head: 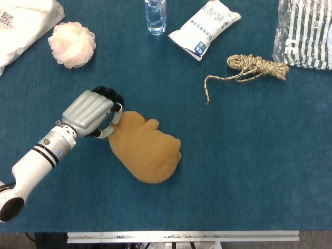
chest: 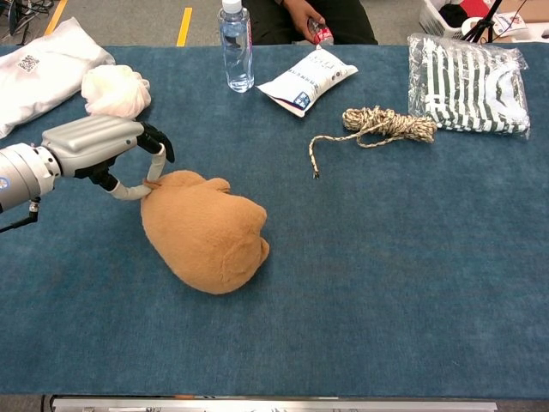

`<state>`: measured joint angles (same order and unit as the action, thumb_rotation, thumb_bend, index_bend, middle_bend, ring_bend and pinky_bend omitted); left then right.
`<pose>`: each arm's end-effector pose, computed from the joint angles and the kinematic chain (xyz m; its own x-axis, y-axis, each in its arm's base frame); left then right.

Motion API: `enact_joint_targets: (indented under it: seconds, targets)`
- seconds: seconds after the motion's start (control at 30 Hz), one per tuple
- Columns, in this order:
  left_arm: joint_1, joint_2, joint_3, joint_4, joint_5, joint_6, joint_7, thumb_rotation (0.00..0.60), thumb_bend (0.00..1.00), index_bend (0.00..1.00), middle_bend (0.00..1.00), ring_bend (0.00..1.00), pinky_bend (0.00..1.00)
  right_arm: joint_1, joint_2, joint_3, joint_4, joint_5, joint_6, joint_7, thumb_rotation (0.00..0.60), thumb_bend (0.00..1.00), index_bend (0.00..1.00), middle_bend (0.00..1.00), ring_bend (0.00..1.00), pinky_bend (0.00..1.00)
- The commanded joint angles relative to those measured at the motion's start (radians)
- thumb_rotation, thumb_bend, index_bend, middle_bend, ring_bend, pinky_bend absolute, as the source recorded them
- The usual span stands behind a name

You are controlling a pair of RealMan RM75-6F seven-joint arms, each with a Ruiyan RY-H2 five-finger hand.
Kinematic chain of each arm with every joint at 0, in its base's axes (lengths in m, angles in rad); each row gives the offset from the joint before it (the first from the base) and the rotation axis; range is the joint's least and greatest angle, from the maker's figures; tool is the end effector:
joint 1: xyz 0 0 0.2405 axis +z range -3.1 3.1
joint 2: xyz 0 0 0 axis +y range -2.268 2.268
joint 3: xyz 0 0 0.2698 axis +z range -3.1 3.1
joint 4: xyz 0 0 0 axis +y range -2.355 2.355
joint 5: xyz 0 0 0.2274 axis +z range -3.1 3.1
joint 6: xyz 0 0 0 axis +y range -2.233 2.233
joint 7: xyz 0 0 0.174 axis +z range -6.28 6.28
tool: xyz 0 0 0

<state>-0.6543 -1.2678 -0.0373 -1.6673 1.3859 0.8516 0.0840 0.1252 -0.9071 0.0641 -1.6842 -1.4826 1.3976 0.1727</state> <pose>-0.1914 0.3250 -0.0040 0.4830 0.4267 0.7646 0.8371 -0.4813 -0.2601 -0.3268 -0.2295 0.2042 0.3626 -0.0483 0.9307 -0.9320 -0.0184 0.3621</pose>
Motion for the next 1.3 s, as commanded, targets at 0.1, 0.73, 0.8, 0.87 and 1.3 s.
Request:
enact_joint_targets:
  seconds: [0.1, 0.73, 0.8, 0.87, 1.3]
  targets:
    - [0.001, 0.007, 0.005, -0.005, 0.009, 0.005, -0.02, 0.6, 0.36, 0.54, 0.29, 0.19, 0.2, -0.003, 0.002, 0.002, 0.001, 0.002, 0.004, 0.004, 0.6, 0.21, 0.21, 0.35, 0.16, 0.23]
    - [-0.006, 0.004, 0.013, 0.004, 0.008, 0.005, -0.05, 0.6, 0.36, 0.53, 0.26, 0.13, 0.2, -0.011, 0.004, 0.002, 0.005, -0.002, 0.012, 0.021, 0.6, 0.21, 0.21, 0.35, 0.16, 0.24]
    - [-0.005, 0.001, 0.012, 0.006, 0.006, 0.009, -0.044, 0.6, 0.36, 0.56, 0.26, 0.14, 0.2, -0.01, 0.002, 0.002, 0.008, -0.003, 0.011, 0.025, 0.6, 0.21, 0.21, 0.35, 0.16, 0.24]
    - [-0.002, -0.003, 0.011, 0.006, 0.006, 0.021, -0.04, 0.6, 0.36, 0.6, 0.27, 0.14, 0.2, -0.01, 0.003, 0.002, 0.009, -0.005, 0.011, 0.026, 0.6, 0.21, 0.21, 0.35, 0.16, 0.24]
    - [0.013, 0.017, 0.012, -0.015, 0.005, 0.046, -0.063, 0.6, 0.36, 0.39, 0.27, 0.15, 0.2, -0.017, -0.001, 0.003, 0.018, -0.005, 0.02, 0.04, 0.6, 0.21, 0.21, 0.35, 0.16, 0.23]
